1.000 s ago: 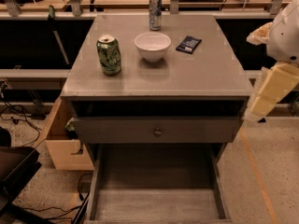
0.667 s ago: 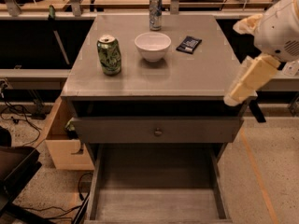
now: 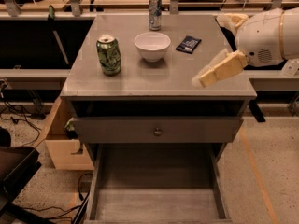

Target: Place green can into middle drawer

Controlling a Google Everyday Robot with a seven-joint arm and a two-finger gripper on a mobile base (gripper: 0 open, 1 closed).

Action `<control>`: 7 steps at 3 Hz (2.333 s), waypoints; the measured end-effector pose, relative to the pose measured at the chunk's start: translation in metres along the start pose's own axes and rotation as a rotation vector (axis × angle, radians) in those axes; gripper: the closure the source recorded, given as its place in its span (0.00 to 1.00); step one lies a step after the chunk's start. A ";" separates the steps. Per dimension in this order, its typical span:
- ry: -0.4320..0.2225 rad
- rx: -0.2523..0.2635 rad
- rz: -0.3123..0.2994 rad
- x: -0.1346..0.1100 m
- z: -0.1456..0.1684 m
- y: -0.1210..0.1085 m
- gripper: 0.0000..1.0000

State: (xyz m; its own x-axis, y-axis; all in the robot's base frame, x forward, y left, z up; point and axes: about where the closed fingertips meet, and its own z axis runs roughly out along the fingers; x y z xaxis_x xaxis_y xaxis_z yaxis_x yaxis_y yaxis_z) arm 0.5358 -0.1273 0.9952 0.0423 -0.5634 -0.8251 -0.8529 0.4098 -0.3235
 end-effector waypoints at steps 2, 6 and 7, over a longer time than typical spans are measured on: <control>-0.179 0.010 0.129 -0.033 0.013 0.013 0.00; -0.390 -0.119 0.127 -0.108 0.187 -0.007 0.00; -0.413 -0.143 0.153 -0.109 0.224 -0.010 0.00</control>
Offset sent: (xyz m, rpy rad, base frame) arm -0.0034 0.0234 0.0099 0.1783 0.0109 -0.0152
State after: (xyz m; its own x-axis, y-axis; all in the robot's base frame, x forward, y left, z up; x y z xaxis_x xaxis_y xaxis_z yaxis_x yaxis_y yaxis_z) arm 0.6561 0.0912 0.9844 0.0889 -0.1593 -0.9832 -0.9273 0.3470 -0.1401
